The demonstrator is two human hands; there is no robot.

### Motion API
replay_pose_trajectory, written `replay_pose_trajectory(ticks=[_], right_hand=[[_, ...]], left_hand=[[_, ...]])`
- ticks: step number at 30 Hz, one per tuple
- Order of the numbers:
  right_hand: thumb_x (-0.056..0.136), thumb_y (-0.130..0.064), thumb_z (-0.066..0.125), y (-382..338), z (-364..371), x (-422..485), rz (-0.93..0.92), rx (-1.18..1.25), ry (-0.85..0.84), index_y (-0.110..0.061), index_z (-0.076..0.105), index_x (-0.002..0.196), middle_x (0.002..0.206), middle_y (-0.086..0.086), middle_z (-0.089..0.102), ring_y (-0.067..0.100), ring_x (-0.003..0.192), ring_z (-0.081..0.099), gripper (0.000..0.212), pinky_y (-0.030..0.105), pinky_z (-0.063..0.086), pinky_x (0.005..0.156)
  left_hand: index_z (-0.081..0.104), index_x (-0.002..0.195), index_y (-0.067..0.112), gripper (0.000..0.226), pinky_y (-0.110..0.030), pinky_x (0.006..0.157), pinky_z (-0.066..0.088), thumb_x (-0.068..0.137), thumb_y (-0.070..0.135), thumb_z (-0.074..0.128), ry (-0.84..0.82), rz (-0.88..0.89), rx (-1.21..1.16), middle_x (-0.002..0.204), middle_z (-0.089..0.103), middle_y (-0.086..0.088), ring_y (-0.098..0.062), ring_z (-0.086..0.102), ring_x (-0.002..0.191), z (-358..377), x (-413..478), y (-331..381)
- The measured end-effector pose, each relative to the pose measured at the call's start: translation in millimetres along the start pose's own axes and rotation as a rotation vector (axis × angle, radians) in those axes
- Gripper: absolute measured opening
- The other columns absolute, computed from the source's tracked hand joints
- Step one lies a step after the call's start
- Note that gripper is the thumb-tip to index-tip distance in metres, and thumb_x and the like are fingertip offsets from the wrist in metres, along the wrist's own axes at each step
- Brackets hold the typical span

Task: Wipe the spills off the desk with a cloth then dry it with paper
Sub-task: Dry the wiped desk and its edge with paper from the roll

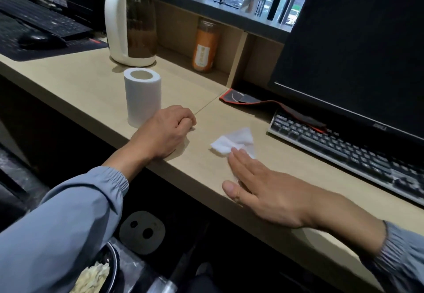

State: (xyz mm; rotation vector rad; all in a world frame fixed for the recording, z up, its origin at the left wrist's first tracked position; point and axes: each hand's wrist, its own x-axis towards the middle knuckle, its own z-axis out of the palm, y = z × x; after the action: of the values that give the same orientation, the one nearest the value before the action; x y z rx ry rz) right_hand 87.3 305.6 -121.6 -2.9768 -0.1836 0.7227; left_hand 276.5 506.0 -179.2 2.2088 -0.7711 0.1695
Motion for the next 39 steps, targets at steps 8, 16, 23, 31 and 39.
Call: replay_pose_trajectory(ticks=[8,16,23,31,39], right_hand=[[0.091,-0.081,0.006,13,-13,48,0.311,0.157,0.126,-0.013,-0.005,0.162,0.170,0.003,-0.015,0.021,0.156,-0.010,0.098,0.043,0.005,0.126],[0.092,-0.079,0.007,25,-38,126,0.533,0.180,0.272,0.002,0.008,0.160,0.167,0.021,0.006,0.036,0.155,0.007,0.106,0.048,0.009,0.123],[0.089,-0.084,0.006,42,-70,158,0.683,0.287,0.253,-0.001,0.010,0.161,0.168,0.018,0.011,0.037,0.155,0.011,0.110,0.048,0.008,0.123],[0.087,-0.086,0.011,41,-36,134,0.548,0.171,0.297,0.002,0.010,0.159,0.167,0.020,0.011,0.036,0.154,0.010,0.114,0.048,0.014,0.124],[0.085,-0.087,0.006,48,-61,162,0.677,0.206,0.296,0.004,0.016,0.158,0.165,0.023,0.021,0.039,0.151,0.022,0.117,0.048,0.017,0.123]], left_hand=[[0.072,0.102,0.024,0.027,-0.031,0.090,0.049,0.103,0.022,0.045,-0.005,-0.003,-0.010,0.107,0.067,0.011,-0.005,0.061,0.099,-1,-2,0],[0.073,0.099,0.024,0.028,-0.029,0.089,0.048,0.102,0.021,0.045,-0.002,-0.003,0.000,0.106,0.068,0.011,-0.005,0.062,0.100,1,0,-1],[0.071,0.095,0.028,0.026,-0.025,0.088,0.048,0.101,0.021,0.047,0.004,-0.018,-0.030,0.103,0.067,0.015,-0.002,0.062,0.098,0,0,-2],[0.070,0.098,0.026,0.022,-0.028,0.092,0.048,0.102,0.020,0.049,-0.001,-0.007,-0.027,0.104,0.065,0.015,-0.004,0.060,0.100,6,-1,-3],[0.068,0.095,0.027,0.022,-0.020,0.086,0.043,0.101,0.019,0.049,-0.023,0.004,0.003,0.103,0.064,0.016,0.001,0.058,0.100,4,-1,-2]])
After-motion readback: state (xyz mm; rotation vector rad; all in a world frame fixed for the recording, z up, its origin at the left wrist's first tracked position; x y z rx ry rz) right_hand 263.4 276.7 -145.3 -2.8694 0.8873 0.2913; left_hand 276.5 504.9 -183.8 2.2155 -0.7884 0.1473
